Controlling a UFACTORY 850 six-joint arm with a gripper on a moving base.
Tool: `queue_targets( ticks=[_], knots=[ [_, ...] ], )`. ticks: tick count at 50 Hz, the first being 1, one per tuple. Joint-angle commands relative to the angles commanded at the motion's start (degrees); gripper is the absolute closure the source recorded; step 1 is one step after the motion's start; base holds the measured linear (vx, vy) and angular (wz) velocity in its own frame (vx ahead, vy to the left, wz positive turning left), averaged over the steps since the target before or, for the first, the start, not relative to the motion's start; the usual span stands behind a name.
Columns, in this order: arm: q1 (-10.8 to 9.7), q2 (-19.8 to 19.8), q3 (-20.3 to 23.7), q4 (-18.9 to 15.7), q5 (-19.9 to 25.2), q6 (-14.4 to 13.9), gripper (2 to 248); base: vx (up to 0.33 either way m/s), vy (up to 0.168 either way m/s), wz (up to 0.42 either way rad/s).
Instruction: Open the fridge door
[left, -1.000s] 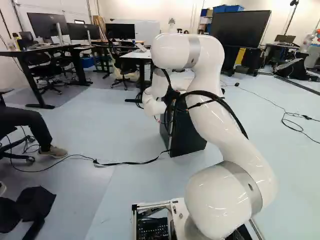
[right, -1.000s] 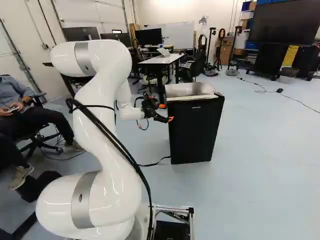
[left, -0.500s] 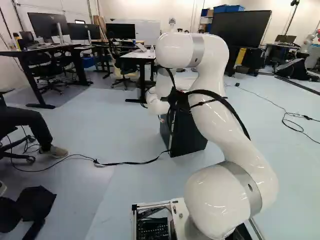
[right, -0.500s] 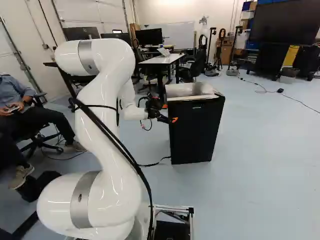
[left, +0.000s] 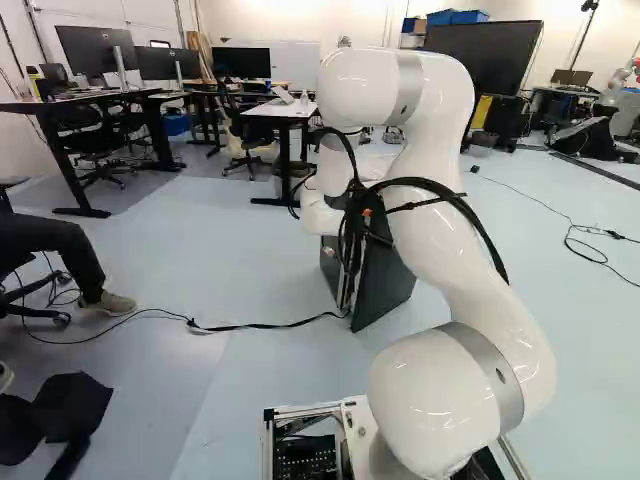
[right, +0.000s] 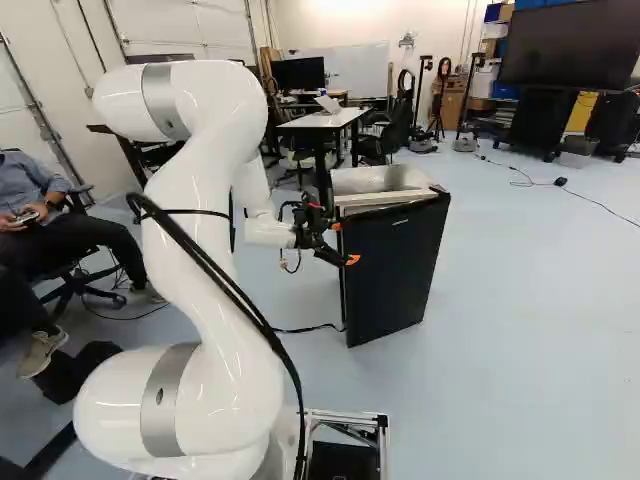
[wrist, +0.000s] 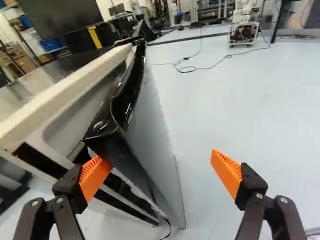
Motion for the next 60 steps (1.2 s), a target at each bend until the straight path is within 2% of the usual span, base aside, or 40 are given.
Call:
queue_targets(
  ticks=[13,20,35,60],
  knots=[
    [0.97,2.12,4.30,7.90,-2.70,0.00,3,0.000,0.000,0.000],
    [1.56,3.10,6.46,10.78,-3.70,0.00,3,0.000,0.000,0.000],
    [2.35,3.99,8.52,11.67,-3.29,0.00,3,0.000,0.000,0.000],
    [2.39,4.02,8.60,11.70,6.07,0.00,3,0.000,0.000,0.000]
  ],
)
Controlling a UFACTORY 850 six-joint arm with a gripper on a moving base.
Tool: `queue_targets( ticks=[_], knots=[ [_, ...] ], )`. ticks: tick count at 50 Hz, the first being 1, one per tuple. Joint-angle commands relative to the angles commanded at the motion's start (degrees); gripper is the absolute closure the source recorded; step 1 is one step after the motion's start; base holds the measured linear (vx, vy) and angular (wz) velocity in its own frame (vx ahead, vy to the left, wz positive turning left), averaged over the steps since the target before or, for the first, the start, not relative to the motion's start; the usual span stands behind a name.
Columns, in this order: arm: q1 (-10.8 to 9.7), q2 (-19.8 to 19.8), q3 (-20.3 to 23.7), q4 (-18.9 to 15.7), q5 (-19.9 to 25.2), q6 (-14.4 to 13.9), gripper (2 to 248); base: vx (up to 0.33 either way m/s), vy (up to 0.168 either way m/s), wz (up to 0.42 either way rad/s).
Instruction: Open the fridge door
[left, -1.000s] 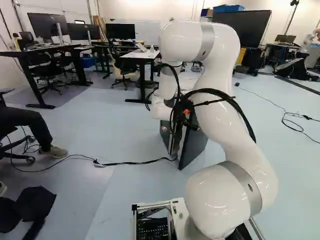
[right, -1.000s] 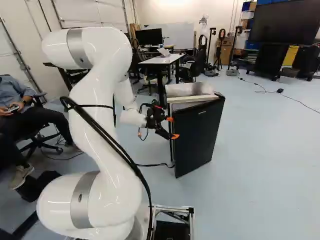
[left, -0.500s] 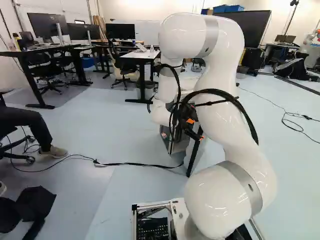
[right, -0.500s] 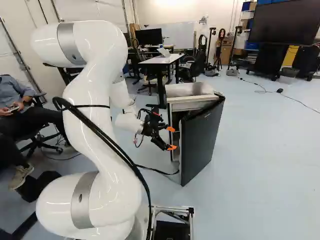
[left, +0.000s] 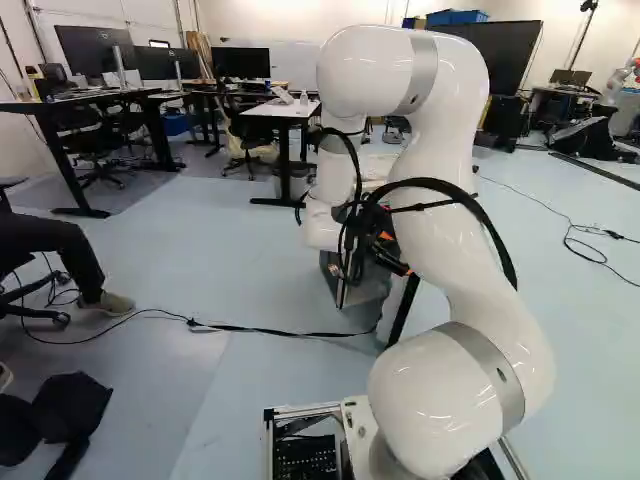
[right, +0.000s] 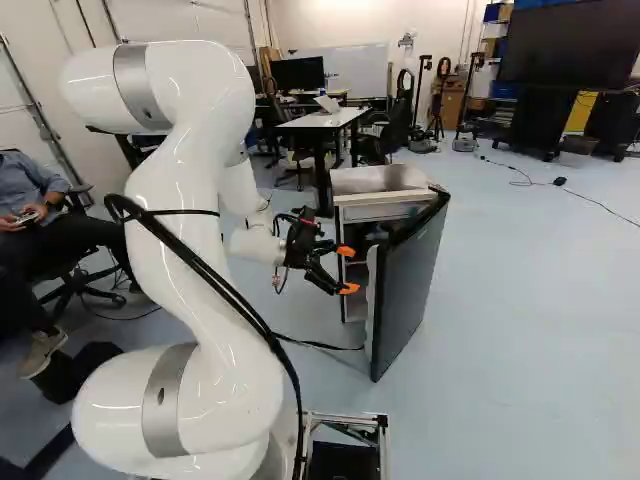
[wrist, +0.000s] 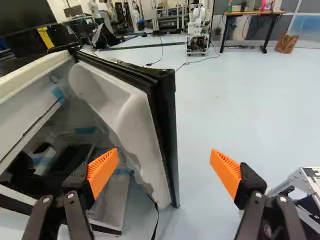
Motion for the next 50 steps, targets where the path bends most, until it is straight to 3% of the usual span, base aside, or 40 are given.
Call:
queue_targets(
  ticks=[26,50],
  knots=[
    [-0.49,-0.11,-0.26,0.00,8.68,0.00,3,0.000,0.000,0.000],
    [-6.21,-1.48,-3.59,0.00,9.43,0.00,3,0.000,0.000,0.000]
  ],
)
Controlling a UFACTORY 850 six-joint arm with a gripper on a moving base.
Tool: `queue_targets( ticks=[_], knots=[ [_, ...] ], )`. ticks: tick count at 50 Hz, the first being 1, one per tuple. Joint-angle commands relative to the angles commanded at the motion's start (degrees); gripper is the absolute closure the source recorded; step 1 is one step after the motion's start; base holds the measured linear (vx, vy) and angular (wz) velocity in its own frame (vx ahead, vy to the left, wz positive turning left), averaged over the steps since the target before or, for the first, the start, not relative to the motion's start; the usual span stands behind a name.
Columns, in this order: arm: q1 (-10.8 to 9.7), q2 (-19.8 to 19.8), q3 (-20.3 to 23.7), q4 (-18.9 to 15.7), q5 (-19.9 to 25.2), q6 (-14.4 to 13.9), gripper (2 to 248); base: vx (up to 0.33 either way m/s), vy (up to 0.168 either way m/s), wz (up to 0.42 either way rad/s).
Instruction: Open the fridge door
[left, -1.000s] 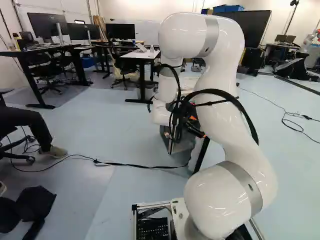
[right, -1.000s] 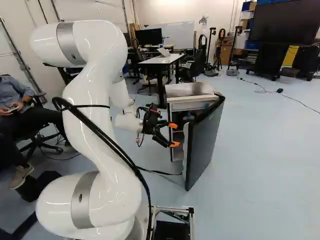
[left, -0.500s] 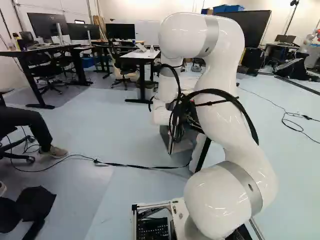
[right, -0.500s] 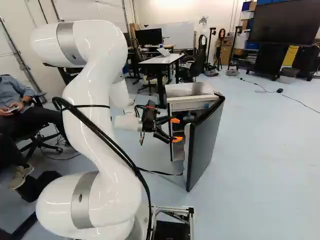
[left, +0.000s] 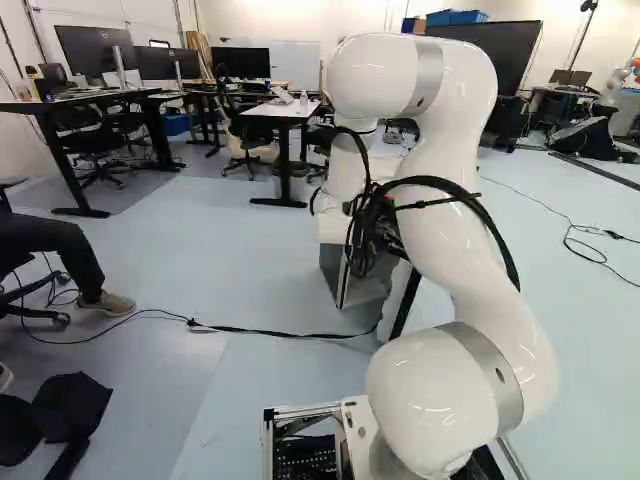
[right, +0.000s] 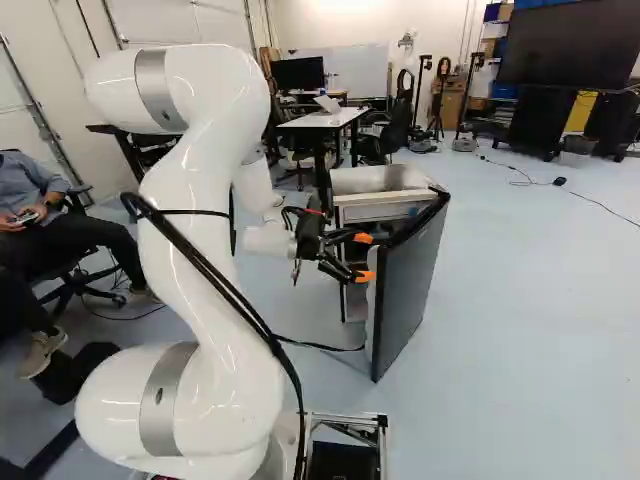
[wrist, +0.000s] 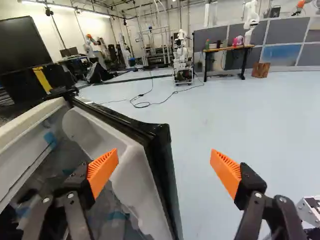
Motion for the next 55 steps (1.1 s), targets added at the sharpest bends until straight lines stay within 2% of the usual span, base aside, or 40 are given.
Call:
queue_targets(
  ticks=[9,26,55],
  knots=[
    [-2.51,-0.39,-0.93,0.81,0.00,0.00,3,0.000,0.000,0.000],
    [-7.45,-0.94,-2.28,4.84,0.00,0.00,3,0.000,0.000,0.000],
    [-16.14,-2.55,-6.32,5.23,0.34,0.00,3,0.000,0.000,0.000]
  ],
)
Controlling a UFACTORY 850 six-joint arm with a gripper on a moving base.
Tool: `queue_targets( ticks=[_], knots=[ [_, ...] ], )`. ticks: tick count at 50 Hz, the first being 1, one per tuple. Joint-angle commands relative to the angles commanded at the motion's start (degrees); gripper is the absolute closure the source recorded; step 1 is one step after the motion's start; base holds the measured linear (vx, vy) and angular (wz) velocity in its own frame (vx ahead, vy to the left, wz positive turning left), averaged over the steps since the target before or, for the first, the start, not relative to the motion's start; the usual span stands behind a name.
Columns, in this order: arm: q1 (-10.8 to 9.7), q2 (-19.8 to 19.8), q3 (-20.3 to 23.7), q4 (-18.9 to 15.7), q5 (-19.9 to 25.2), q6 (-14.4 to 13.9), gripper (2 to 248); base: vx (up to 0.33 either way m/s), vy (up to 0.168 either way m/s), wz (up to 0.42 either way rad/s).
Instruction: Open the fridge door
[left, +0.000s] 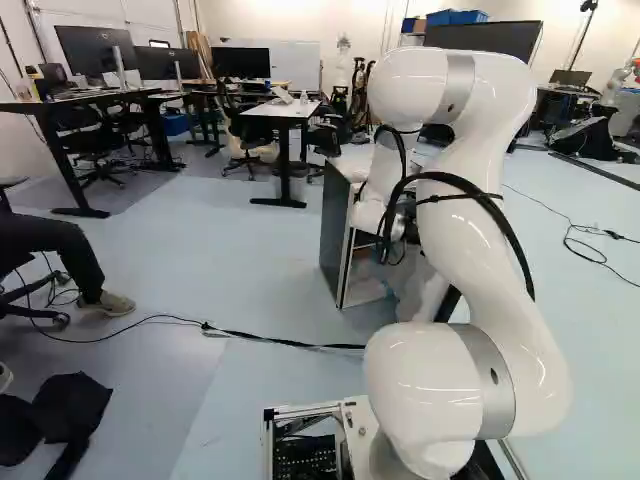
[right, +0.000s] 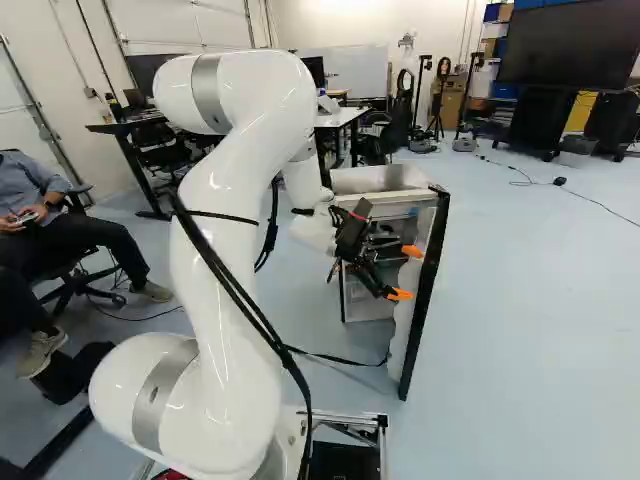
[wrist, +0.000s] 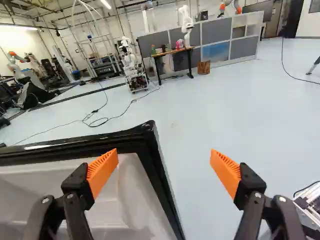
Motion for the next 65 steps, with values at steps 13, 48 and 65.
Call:
queue_targets(
  ticks=[13,48,65],
  knots=[
    [-3.51,-1.46,-3.50,0.00,0.54,0.00,3,0.000,0.000,0.000],
    [-11.94,-6.07,-14.00,0.00,0.54,0.00,3,0.000,0.000,0.000],
    [-15.44,-8.54,-19.37,0.00,0.54,0.00,3,0.000,0.000,0.000]
  ],
)
